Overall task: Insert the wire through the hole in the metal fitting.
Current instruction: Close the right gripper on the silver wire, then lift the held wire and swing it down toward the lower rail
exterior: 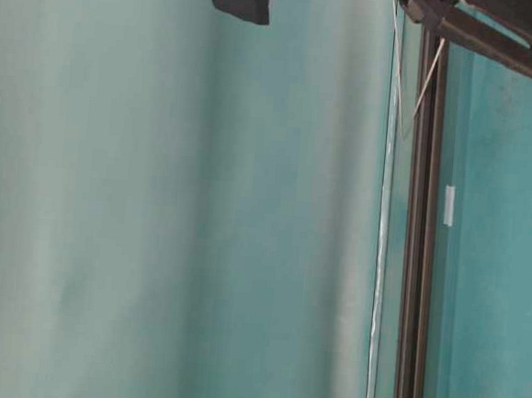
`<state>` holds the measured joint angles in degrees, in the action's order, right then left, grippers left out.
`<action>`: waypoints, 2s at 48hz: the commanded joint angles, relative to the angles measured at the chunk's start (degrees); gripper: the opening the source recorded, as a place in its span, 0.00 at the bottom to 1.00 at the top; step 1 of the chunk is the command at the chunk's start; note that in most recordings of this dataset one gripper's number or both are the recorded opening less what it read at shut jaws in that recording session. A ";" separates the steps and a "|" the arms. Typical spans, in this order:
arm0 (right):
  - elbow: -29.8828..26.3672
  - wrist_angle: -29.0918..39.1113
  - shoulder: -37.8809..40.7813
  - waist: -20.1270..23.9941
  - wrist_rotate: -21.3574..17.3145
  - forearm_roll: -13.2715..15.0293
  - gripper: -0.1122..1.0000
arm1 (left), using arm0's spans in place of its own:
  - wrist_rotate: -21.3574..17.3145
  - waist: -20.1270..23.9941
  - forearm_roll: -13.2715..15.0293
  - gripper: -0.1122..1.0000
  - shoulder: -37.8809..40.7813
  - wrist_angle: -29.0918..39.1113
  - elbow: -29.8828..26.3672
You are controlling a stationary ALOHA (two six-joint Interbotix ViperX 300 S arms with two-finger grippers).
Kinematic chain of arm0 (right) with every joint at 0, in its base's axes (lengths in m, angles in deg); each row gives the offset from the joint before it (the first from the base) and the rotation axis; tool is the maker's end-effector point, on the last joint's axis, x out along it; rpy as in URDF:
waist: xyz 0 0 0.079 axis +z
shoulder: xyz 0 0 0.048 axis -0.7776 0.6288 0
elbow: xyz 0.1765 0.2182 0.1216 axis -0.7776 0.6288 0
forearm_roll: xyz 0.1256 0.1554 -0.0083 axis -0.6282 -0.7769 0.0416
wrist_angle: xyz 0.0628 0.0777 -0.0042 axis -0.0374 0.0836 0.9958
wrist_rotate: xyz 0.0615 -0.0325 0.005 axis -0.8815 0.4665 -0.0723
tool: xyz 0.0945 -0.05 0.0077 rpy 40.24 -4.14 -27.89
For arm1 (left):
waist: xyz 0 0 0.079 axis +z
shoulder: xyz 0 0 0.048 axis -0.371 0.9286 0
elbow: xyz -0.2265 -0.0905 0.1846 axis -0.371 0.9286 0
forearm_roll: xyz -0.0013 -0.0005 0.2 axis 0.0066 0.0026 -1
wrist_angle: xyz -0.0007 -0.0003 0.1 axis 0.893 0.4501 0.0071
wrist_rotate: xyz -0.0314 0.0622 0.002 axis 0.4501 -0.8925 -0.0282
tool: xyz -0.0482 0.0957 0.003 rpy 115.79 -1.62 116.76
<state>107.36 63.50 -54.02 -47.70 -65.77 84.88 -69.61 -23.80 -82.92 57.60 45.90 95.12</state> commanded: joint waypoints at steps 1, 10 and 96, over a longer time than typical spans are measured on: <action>-0.35 0.70 -0.62 0.18 -0.26 -0.18 0.47 | 0.09 -0.09 0.09 0.88 -0.35 -0.26 -0.53; -0.35 0.79 -0.62 0.18 -0.18 -0.09 0.14 | 0.09 -0.09 0.09 0.88 -0.35 -0.26 -0.53; 1.14 3.52 -16.70 -0.09 3.16 0.53 0.09 | 0.09 -0.09 0.09 0.88 -4.66 0.26 0.79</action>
<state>108.33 69.74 -69.76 -48.05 -62.61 85.23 -69.61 -23.80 -82.92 54.26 46.69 95.83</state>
